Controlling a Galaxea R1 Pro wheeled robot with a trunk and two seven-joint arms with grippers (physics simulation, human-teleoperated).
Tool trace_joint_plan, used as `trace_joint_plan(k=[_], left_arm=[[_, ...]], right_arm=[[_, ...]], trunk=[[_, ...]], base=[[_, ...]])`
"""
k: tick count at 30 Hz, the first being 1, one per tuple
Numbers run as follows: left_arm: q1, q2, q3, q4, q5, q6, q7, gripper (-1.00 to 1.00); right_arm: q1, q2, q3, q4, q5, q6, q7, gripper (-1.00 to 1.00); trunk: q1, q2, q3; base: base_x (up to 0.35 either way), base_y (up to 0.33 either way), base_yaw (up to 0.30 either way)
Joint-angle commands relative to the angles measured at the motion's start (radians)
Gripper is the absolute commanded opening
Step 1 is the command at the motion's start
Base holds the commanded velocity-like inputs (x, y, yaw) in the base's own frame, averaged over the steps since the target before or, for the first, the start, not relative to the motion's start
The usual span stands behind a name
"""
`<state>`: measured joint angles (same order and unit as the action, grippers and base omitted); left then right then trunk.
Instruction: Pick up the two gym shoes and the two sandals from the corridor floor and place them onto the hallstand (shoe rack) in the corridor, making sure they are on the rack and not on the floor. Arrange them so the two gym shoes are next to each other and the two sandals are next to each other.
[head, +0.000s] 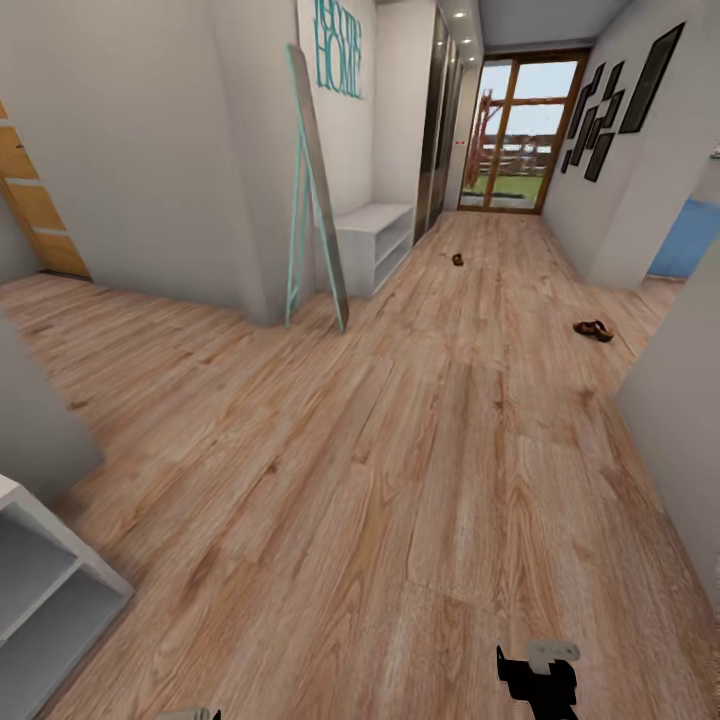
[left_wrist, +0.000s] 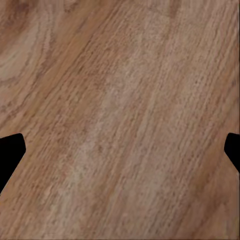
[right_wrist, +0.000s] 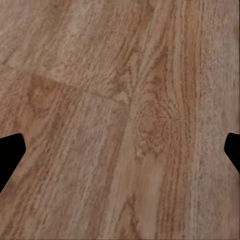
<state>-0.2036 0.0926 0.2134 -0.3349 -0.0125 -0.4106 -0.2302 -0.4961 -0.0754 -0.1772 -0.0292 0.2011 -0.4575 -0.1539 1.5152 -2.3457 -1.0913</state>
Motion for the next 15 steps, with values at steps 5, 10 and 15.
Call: trace_joint_plan(k=[5, 10, 15], left_arm=[[0.0, -0.001, 0.008, 0.001, -0.001, -0.002, -0.009, 1.0], [0.0, -0.001, 0.008, 0.001, -0.001, -0.002, -0.009, 1.0], [0.0, -0.001, 0.008, 0.001, -0.001, -0.002, -0.009, 1.0]], right_arm=[[-0.001, 0.0, -0.007, 0.002, 0.011, -0.003, -0.004, 1.0], [-0.001, 0.0, -0.007, 0.002, 0.011, -0.003, -0.004, 1.0], [-0.001, 0.0, -0.007, 0.002, 0.011, -0.003, -0.004, 1.0]], trunk=[[0.0, 0.0, -0.001], [0.0, 0.0, -0.001], [0.0, 0.0, -0.001]], base=[[0.339, 0.0, -0.3], [0.339, 0.0, -0.3], [0.339, 0.0, -0.3]])
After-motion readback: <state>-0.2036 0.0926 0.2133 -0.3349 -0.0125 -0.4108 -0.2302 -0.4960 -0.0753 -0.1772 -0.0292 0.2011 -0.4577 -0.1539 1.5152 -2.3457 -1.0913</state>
